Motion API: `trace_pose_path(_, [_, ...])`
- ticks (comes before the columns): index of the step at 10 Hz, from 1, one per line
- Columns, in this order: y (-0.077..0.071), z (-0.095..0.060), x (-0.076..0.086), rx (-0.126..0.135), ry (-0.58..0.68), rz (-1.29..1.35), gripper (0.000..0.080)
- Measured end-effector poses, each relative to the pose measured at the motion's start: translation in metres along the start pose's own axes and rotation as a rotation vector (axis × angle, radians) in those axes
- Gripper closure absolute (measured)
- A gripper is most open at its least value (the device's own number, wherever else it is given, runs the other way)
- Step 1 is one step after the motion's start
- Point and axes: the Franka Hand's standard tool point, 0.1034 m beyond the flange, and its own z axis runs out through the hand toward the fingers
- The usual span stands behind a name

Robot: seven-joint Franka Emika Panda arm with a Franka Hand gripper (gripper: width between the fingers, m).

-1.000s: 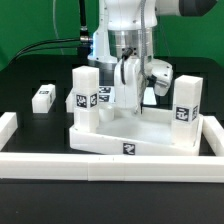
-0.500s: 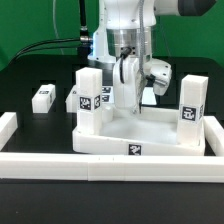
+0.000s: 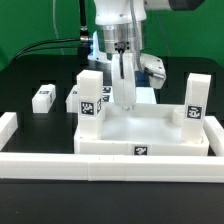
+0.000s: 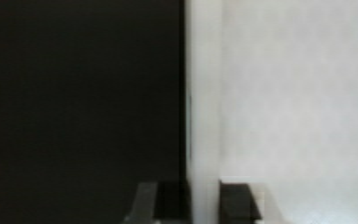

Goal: Assemble desk

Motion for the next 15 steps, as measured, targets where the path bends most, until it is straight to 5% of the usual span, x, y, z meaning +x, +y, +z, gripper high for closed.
trace_pose_path(6, [0.001,0.001,0.013,-0.005,0.013,-0.344,0.0738])
trace_pose_path(8, [-0.011,-0.007,0.038,-0.028,0.039,-0.664,0.0738])
trace_pose_path(15, [-0.014,-0.003,0.048,-0.066,0.057,-1.177,0.0738])
